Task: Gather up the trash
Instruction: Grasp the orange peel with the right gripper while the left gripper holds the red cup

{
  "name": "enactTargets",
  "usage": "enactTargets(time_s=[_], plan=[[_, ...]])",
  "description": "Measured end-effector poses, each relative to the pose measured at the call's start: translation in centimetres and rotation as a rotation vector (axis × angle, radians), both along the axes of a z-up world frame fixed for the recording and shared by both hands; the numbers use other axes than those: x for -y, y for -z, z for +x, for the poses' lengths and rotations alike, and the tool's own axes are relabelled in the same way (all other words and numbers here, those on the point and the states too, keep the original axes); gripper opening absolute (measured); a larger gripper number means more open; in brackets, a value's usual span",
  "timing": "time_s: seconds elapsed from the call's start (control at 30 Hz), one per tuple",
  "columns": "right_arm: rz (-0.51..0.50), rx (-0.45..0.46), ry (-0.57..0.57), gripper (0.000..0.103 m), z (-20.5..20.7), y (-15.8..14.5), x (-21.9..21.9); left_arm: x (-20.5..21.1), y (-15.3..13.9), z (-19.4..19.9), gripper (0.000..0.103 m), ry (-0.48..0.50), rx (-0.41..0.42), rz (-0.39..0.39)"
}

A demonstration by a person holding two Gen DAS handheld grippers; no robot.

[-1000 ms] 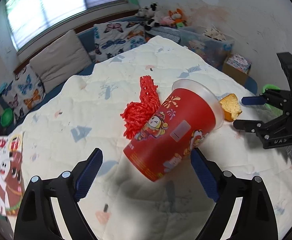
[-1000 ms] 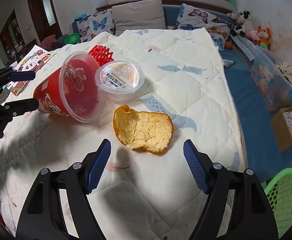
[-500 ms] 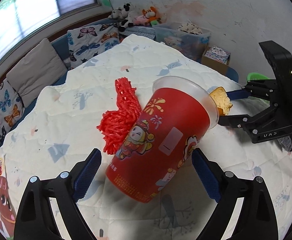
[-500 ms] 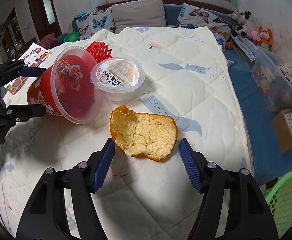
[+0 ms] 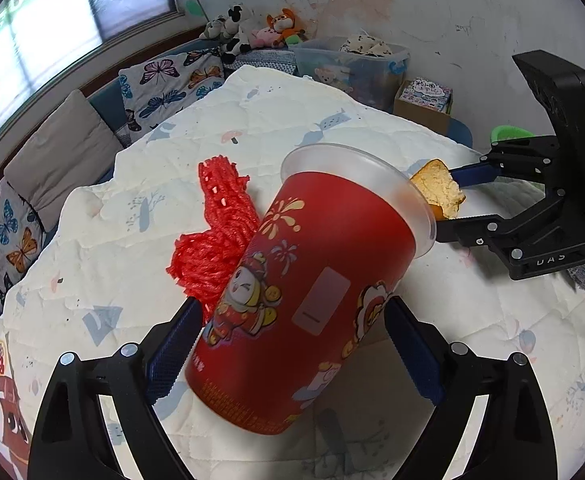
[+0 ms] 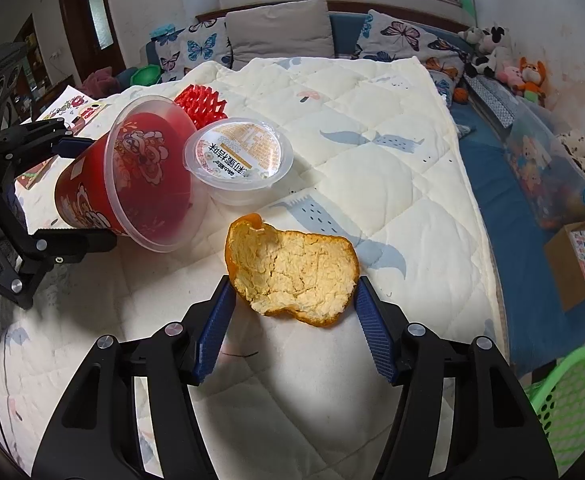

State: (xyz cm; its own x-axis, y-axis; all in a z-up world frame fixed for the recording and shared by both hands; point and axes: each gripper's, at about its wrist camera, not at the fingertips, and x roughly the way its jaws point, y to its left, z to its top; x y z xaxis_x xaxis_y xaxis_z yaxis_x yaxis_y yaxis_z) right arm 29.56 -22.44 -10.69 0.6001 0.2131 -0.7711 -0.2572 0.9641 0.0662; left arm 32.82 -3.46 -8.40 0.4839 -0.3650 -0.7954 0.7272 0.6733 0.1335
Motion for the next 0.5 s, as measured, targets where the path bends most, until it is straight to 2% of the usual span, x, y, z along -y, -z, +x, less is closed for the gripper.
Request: enactTargets(time_s=[0.13, 0.2, 0.5], plan=[[-0.001, 0.004, 0.000, 0.055, -0.1, -0.1, 0.0, 0.1, -0.2, -0.4, 0.082, -0.020, 0.019, 0.000], [-0.001, 0.007, -0.001, 0.051, -0.1, -0.2, 0.0, 0.0, -0.3, -0.5, 0.076, -0.036, 0.023, 0.004], [0.023, 0.012, 0.002, 0.041, -0.9, -0.9, 0.1, -0.1, -0.6, -1.9, 0.069, -0.101, 0.042, 0.035]])
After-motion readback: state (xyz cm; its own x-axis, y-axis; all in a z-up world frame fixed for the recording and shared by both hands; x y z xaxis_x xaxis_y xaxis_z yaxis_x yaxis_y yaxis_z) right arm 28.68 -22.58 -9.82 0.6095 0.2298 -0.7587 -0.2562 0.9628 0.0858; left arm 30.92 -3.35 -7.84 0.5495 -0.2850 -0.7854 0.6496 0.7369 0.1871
